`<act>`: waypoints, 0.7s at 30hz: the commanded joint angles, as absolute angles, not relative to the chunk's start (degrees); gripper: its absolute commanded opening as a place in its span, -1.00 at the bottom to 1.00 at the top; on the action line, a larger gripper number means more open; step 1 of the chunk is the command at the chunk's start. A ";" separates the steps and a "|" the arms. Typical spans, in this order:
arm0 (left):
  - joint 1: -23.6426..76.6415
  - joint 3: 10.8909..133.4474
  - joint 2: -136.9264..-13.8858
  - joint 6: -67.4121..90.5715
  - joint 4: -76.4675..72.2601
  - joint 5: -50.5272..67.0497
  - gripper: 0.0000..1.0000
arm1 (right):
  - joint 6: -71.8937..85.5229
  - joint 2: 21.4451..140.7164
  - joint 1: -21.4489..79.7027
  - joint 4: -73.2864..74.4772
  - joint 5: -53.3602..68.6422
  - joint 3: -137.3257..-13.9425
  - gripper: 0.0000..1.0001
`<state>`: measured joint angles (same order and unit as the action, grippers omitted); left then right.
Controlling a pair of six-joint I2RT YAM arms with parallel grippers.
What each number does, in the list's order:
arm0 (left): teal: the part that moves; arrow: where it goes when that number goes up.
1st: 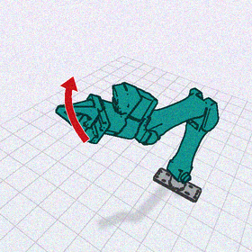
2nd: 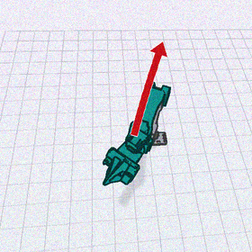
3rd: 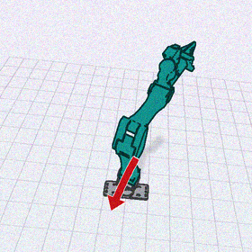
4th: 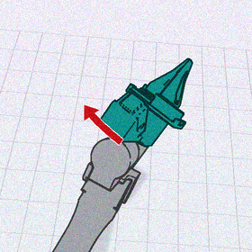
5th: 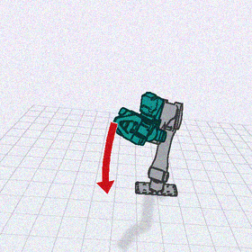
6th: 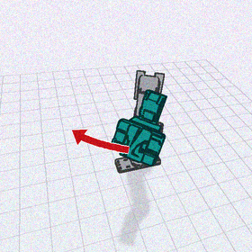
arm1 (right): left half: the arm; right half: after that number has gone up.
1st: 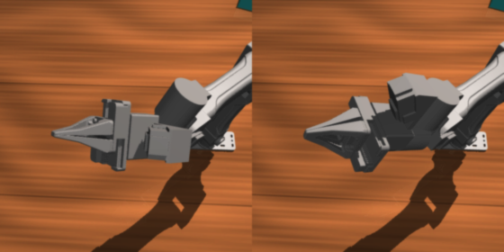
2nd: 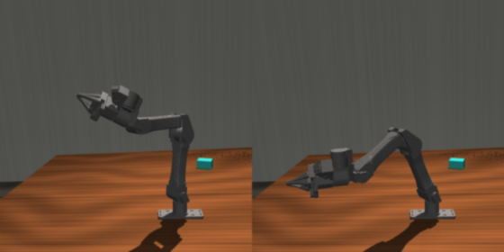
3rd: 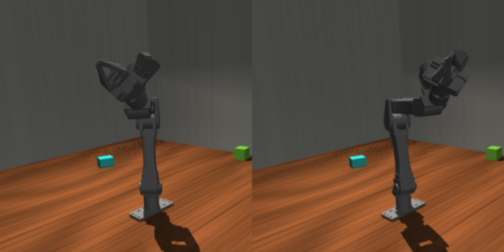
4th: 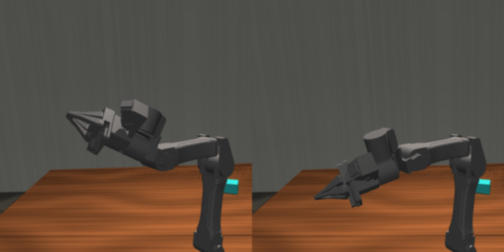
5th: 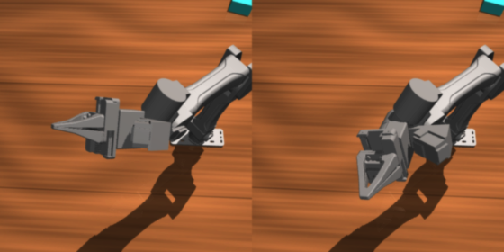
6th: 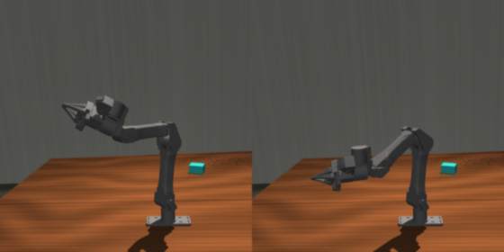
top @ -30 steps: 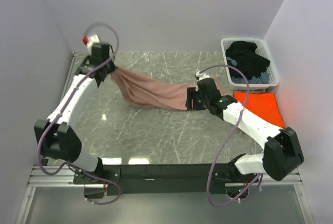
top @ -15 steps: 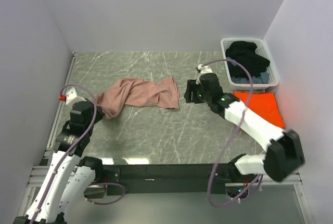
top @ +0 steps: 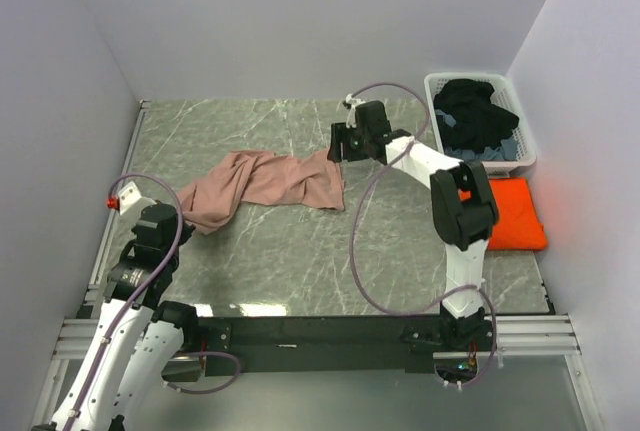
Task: Fold and stack the t-shirts
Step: Flatten the tshirt out
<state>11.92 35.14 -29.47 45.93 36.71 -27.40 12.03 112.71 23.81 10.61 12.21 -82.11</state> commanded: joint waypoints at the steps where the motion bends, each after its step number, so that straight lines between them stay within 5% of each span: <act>1: 11.78 36.74 -29.71 45.70 35.51 -29.79 -0.99 | 9.67 117.85 21.63 8.88 22.23 -89.55 0.30; 15: 11.60 37.35 -33.66 45.09 35.24 -29.09 -0.99 | 8.26 135.43 19.16 16.60 32.69 -109.50 0.27; 18: 11.51 38.23 -35.15 44.56 34.72 -29.09 -0.99 | 8.79 135.97 18.99 15.48 36.29 -109.86 -0.03; 21: 10.99 38.85 -38.48 43.33 31.65 -29.09 -0.99 | 9.14 134.57 18.28 15.12 35.69 -109.86 -0.98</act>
